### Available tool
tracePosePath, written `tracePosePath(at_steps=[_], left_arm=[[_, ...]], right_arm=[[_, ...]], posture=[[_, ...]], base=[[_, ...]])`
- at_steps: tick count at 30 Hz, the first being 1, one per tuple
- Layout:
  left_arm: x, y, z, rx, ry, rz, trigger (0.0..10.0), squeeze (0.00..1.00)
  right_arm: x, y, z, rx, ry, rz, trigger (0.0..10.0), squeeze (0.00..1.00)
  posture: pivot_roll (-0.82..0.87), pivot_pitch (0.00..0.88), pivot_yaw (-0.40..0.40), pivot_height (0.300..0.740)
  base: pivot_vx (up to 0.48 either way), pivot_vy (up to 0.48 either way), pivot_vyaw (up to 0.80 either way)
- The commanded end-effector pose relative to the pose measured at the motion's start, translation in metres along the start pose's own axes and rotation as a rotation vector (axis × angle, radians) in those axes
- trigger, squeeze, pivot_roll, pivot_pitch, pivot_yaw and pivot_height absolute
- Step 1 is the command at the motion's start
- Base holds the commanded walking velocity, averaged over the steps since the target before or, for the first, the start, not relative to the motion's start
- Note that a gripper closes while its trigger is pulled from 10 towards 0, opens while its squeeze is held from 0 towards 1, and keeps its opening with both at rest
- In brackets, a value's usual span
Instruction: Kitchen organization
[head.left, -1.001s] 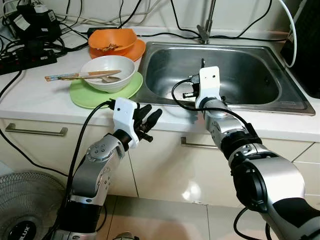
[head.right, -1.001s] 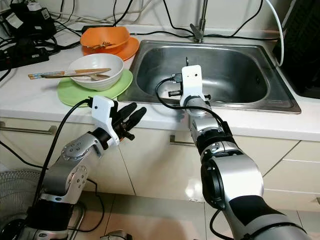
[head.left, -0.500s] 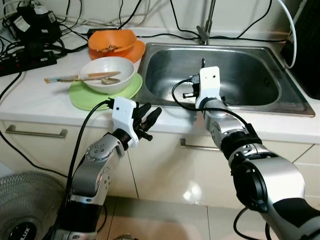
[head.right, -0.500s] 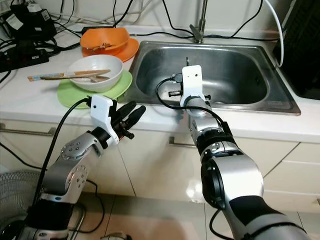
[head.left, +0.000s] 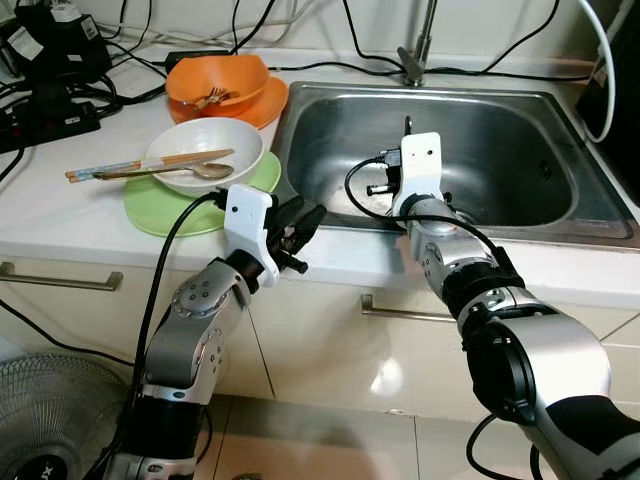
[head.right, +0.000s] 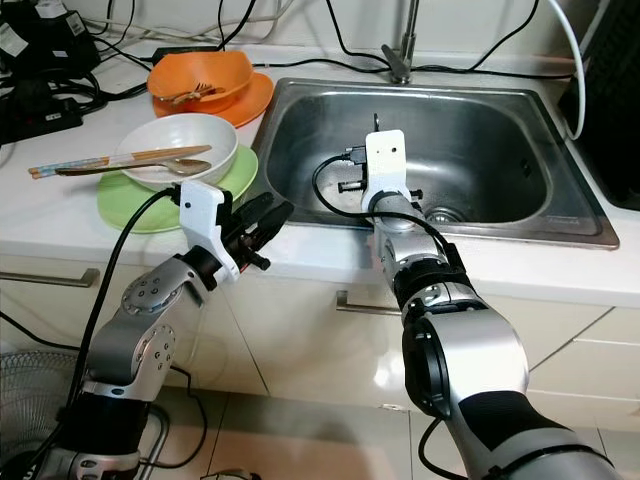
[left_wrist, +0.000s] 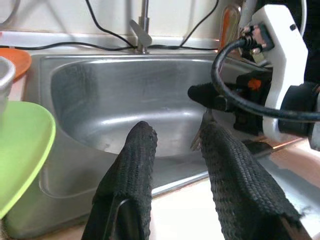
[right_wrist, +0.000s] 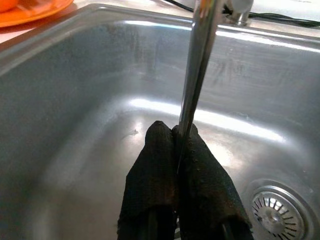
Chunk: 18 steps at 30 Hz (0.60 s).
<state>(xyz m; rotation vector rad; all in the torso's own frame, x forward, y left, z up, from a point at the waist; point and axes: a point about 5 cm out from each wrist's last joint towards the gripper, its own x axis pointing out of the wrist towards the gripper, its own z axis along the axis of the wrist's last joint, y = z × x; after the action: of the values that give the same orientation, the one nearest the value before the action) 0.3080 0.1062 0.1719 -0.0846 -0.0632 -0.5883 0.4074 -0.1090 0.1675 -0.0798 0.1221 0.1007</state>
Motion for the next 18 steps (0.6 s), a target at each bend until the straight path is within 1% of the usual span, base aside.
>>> tracePosePath(at_steps=[1,18], left_arm=[[-0.0006,0.0019,0.0008,-0.004,-0.007,0.004,10.0,0.0],[-0.0003,0.003,0.0028,-0.003,-0.023,0.01,10.0,0.0]], right_arm=[[0.0007,0.0006,0.0042,0.008,-0.013,0.008,10.0,0.0],[0.0007,-0.0007,0.004,0.008,-0.012,0.005,10.0,0.0]], posture=[[0.23,0.03,0.018,0.74],[0.23,0.03,0.017,0.74]], base=[[0.0,0.0,0.0],[0.0,0.0,0.0]])
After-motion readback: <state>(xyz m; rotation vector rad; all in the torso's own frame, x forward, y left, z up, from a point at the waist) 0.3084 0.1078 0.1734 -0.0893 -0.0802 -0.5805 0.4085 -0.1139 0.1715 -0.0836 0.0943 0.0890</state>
